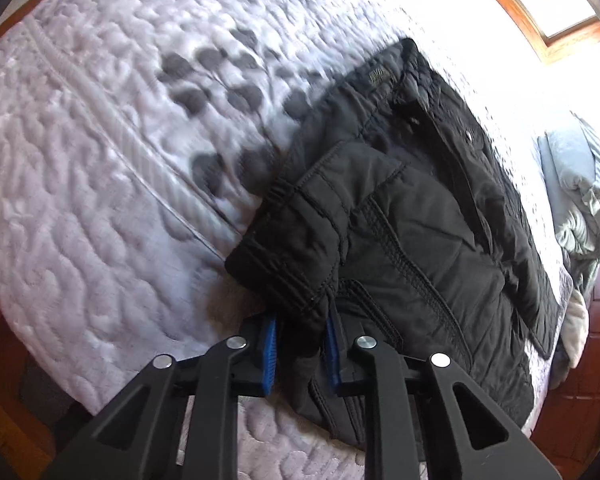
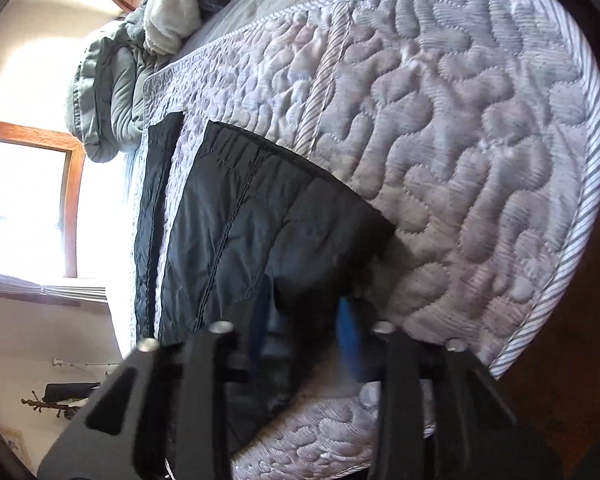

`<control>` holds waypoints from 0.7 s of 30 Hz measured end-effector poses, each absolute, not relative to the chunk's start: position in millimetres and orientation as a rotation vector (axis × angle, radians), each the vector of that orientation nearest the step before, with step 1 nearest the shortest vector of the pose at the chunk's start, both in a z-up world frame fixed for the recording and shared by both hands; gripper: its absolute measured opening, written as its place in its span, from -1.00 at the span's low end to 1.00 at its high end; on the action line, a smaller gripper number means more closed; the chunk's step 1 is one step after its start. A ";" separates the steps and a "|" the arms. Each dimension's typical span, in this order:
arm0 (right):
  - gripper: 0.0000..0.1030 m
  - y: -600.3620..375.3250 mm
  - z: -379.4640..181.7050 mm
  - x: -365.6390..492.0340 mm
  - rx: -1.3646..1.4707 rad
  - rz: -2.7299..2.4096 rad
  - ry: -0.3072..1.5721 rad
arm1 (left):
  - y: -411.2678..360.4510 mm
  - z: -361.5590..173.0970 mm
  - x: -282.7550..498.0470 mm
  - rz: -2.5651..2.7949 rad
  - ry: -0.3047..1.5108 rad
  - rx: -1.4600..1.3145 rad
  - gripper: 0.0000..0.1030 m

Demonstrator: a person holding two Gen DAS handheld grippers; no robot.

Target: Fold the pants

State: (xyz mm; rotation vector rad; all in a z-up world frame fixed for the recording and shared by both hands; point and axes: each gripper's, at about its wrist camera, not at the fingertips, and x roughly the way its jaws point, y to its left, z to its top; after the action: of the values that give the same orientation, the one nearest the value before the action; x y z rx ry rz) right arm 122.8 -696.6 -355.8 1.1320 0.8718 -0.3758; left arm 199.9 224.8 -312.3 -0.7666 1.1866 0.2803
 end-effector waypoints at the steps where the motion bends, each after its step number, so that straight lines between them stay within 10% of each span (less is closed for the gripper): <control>1: -0.72 -688.0 -354.5 125.8 1.123 -0.347 0.880 | 231.3 -307.5 196.5 0.305 1.162 -0.763 -0.64; 14: -0.68 -622.7 -353.8 113.4 0.992 -0.331 1.019 | 279.4 -309.6 172.7 0.473 1.071 -0.849 -0.59; 17: 0.32 -621.4 -330.1 121.1 0.903 -0.316 1.051 | 284.0 -290.6 179.3 0.470 1.105 -0.773 0.08; 18: 0.41 -622.7 -313.5 121.2 0.832 -0.349 1.042 | 296.2 -278.4 173.9 0.483 1.082 -0.735 0.44; 21: 0.44 -626.1 -275.8 129.0 0.690 -0.375 1.037 | 321.8 -244.3 186.5 0.438 1.012 -0.651 0.73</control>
State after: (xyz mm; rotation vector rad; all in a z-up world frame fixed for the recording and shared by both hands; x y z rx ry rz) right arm 129.0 -626.1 -275.8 0.6897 1.0368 -0.3753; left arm 186.5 321.8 -244.3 -0.6508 1.0116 0.4380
